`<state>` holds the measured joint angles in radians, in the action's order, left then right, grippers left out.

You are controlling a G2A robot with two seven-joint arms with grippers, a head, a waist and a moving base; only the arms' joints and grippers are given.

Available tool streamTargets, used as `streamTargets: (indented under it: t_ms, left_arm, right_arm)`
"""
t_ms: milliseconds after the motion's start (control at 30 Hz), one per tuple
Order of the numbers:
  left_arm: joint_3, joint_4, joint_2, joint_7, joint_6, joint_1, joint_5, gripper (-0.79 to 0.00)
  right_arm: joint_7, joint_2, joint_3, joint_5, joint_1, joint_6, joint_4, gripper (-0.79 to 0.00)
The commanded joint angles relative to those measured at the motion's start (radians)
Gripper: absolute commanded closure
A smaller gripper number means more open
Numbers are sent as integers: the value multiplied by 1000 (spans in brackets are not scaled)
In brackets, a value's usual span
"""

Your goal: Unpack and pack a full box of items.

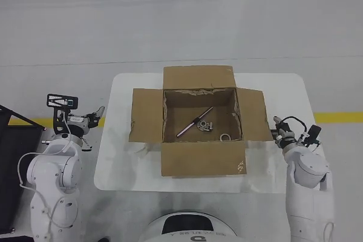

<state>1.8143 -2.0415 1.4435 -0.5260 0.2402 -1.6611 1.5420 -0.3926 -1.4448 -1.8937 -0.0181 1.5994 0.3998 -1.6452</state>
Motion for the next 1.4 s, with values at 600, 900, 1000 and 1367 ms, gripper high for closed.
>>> streamTargets:
  t_ms: [600,900,1000,1367]
  left_arm:
    - [0,0,0,0,0,0,0,-785]
    - [0,0,0,0,0,0,0,-785]
    - [0,0,0,0,0,0,0,-785]
    - [0,11,-3,8,8,-2,32,-785]
  right_arm:
    - [-421,47,-88,291,43,-53,-178,-711]
    - [-296,54,84,100,83,29,-404,-785]
    - [-253,59,183,-26,64,73,-439,-785]
    - [-13,53,498,-338,3,257,-452,-785]
